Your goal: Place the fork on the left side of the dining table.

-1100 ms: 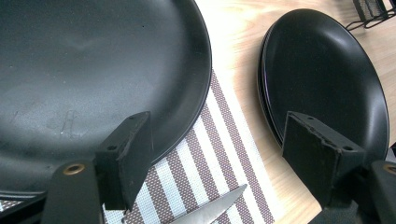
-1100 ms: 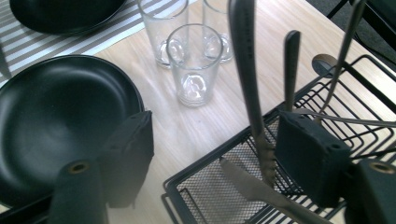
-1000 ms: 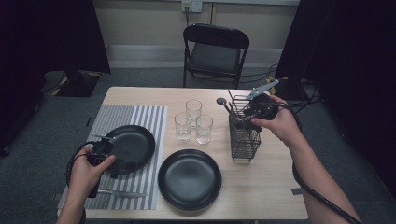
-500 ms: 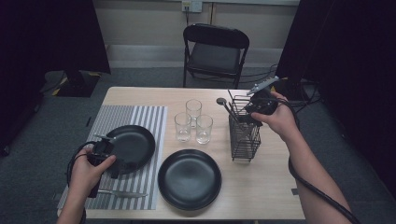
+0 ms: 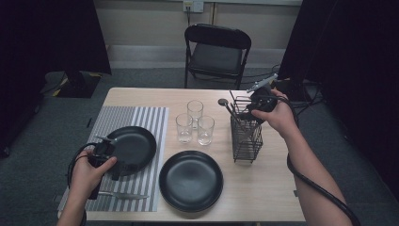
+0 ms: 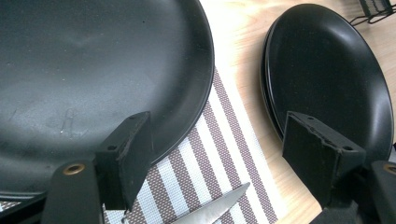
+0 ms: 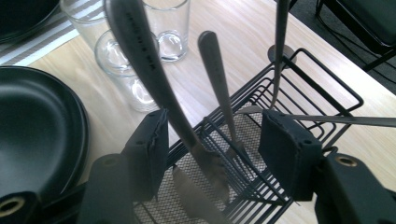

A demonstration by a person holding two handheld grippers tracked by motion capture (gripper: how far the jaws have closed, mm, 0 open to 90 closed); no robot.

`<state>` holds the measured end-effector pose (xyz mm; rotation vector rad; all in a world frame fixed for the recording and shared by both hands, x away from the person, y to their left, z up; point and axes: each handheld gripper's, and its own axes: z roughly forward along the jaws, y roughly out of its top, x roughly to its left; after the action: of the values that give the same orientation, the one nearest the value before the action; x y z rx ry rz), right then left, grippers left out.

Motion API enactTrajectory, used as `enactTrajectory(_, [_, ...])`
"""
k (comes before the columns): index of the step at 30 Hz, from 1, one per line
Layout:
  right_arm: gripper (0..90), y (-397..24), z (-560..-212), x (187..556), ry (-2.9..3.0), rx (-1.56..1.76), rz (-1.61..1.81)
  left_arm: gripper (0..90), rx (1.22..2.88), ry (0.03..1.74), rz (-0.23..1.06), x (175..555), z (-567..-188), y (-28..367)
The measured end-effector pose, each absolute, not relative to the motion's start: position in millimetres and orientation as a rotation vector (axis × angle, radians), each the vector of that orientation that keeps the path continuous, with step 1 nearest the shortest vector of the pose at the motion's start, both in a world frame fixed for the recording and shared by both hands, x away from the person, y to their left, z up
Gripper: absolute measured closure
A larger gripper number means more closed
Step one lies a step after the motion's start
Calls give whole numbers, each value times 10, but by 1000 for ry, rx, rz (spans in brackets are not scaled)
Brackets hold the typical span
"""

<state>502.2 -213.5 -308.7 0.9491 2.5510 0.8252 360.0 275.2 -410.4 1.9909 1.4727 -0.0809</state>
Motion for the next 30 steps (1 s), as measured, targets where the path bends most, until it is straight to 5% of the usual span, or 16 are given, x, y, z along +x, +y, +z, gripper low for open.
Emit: enactTrajectory(30, [431,-2046,-3125,5253,2545,936,772,244,2002,1470,-89,3621,-4122,2747])
